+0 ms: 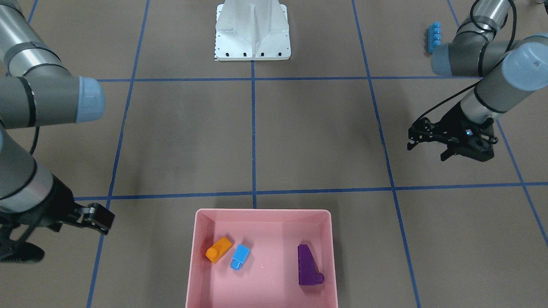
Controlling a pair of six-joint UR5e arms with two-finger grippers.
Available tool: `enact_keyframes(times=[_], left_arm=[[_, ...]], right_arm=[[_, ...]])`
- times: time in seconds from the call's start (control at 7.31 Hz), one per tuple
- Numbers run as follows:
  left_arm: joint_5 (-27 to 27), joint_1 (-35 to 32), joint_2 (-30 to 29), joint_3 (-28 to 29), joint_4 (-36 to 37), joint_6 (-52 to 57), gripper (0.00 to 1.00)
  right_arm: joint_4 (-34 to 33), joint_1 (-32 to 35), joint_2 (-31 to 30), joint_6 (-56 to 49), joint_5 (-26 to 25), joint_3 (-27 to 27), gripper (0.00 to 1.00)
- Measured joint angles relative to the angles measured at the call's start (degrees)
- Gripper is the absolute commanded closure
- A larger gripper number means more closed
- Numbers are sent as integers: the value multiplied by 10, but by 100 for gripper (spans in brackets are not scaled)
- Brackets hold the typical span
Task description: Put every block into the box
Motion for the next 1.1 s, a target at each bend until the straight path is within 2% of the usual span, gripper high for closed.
enact_keyframes(times=[0.27, 0.41, 0.55, 0.82, 1.1], left_arm=[[1, 0, 171, -97, -24, 33, 0], [1, 1, 245, -114, -65, 36, 0], [0, 4, 334, -118, -139, 36, 0], [-5, 8, 478, -117, -273, 32, 0], [-20, 24, 521, -112, -311, 28, 0]], right_arm=[[-5, 23, -185, -71, 15, 173, 1], [-5, 29, -260, -90, 18, 237, 1], [-5, 31, -325, -99, 20, 288, 1], [-4, 31, -384, -103, 21, 334, 1], [-4, 30, -394, -103, 22, 342, 1]])
